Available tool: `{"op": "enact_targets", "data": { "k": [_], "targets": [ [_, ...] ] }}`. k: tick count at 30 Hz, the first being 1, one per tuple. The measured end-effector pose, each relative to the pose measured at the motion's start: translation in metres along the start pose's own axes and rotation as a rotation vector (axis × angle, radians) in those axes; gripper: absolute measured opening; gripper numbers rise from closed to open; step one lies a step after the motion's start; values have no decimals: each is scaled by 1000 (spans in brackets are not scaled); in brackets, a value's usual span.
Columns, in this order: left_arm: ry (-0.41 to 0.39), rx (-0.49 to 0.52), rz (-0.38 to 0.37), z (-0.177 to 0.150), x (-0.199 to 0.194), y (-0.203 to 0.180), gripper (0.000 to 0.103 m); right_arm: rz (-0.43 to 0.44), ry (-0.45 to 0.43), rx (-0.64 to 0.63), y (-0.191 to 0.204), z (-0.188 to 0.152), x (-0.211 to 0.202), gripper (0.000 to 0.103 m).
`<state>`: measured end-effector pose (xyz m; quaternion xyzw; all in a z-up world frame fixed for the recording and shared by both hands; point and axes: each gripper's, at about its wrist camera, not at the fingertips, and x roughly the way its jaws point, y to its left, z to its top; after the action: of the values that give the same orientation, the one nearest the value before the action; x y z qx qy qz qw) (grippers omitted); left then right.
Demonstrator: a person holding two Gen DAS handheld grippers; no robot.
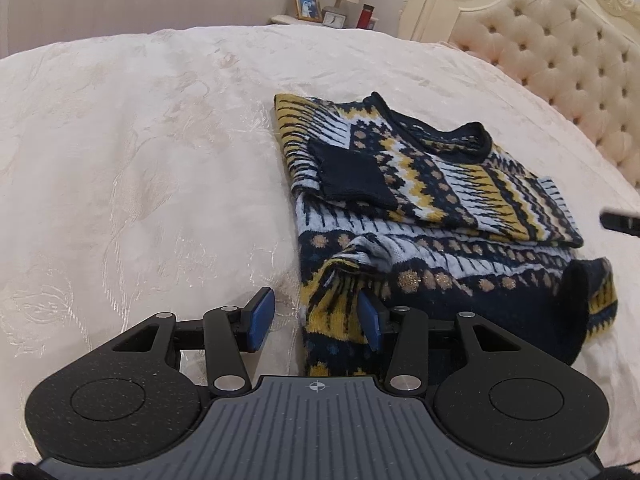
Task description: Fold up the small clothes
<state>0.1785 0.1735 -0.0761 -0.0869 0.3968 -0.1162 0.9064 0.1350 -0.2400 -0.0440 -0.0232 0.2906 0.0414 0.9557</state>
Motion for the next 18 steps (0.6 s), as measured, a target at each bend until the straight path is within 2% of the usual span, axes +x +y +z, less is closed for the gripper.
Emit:
{"op": "enact_targets", "data": {
  "k": [5, 9, 13, 15, 16, 18],
  "targets": [
    [6, -8, -1, -1, 2, 0, 44, 61, 45, -208, 19, -16, -6, 65],
    [10, -2, -5, -1, 2, -1, 44, 101, 81, -298, 38, -17, 6, 65],
    [11, -1, -8, -1, 2, -1, 44, 103, 113, -397, 57, -24, 22, 65],
    [10, -4, -10, -1, 2, 0, 44, 156, 135, -383, 58, -22, 27, 50],
    [9, -6, -10, -1, 2, 0, 44, 172, 133, -345, 56, -19, 29, 17],
    [7, -5, -12, -1, 3, 0, 44, 142, 69, -270, 48, -7, 27, 15]
  ]
}}
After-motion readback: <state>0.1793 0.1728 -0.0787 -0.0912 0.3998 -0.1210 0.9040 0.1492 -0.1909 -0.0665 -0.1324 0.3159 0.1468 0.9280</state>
